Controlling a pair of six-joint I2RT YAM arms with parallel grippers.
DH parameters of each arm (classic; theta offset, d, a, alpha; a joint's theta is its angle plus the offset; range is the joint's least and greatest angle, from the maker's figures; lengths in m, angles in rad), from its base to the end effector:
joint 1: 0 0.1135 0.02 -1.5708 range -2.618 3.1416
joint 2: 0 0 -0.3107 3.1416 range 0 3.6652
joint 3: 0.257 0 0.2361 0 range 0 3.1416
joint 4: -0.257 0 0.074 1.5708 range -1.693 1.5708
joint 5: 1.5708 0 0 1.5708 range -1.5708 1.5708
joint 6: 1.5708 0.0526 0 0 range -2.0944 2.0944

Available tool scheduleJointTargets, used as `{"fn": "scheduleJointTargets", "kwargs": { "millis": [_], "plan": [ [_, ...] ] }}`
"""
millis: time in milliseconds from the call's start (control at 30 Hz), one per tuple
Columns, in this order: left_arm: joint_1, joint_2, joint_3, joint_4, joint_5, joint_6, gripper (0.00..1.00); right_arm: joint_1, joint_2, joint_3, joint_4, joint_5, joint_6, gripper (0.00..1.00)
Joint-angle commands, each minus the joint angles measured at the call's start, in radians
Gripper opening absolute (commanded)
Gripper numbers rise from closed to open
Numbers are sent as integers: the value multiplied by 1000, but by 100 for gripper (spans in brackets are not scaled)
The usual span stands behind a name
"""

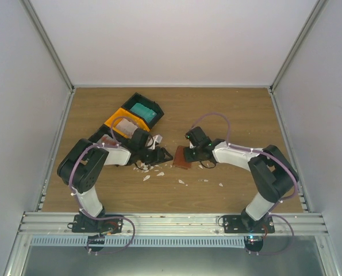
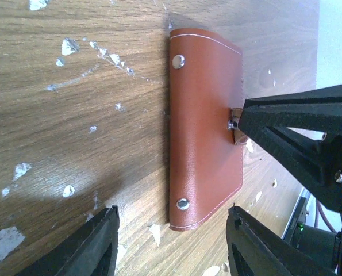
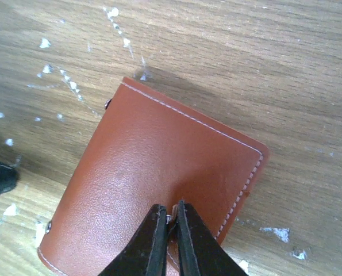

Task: Put the credit cards into the card holder
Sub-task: Open the card holder at the center of the board.

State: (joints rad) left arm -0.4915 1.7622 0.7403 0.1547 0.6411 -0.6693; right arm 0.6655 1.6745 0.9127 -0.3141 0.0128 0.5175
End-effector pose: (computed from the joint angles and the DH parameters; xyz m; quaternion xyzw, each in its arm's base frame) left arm 0.2713 -0.1809 0.1665 0.0291 0.8971 -0.4267 0.1113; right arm 0.2513 0.1964 0.1969 -0.0701 0.9670 0.1314 0.2068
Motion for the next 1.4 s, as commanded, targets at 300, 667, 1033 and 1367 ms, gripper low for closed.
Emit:
{"fn": "scheduleJointTargets", "kwargs": {
  "millis": [300,667,1033,1367],
  "plan": [
    [7,113,5,-48,83,15,58,-83,-78,-120,221,-276,-94,7],
    [4,-31,11,-123,-87,45,55,-78,-124,-32,-159,240,154,44],
    [-9,-57,4,-9,73,48,35,91,3,130,-177,160,98,71],
    [-59,27,24,109,164,-30,27,117,82,146,-215,219,164,67]
  ]
}}
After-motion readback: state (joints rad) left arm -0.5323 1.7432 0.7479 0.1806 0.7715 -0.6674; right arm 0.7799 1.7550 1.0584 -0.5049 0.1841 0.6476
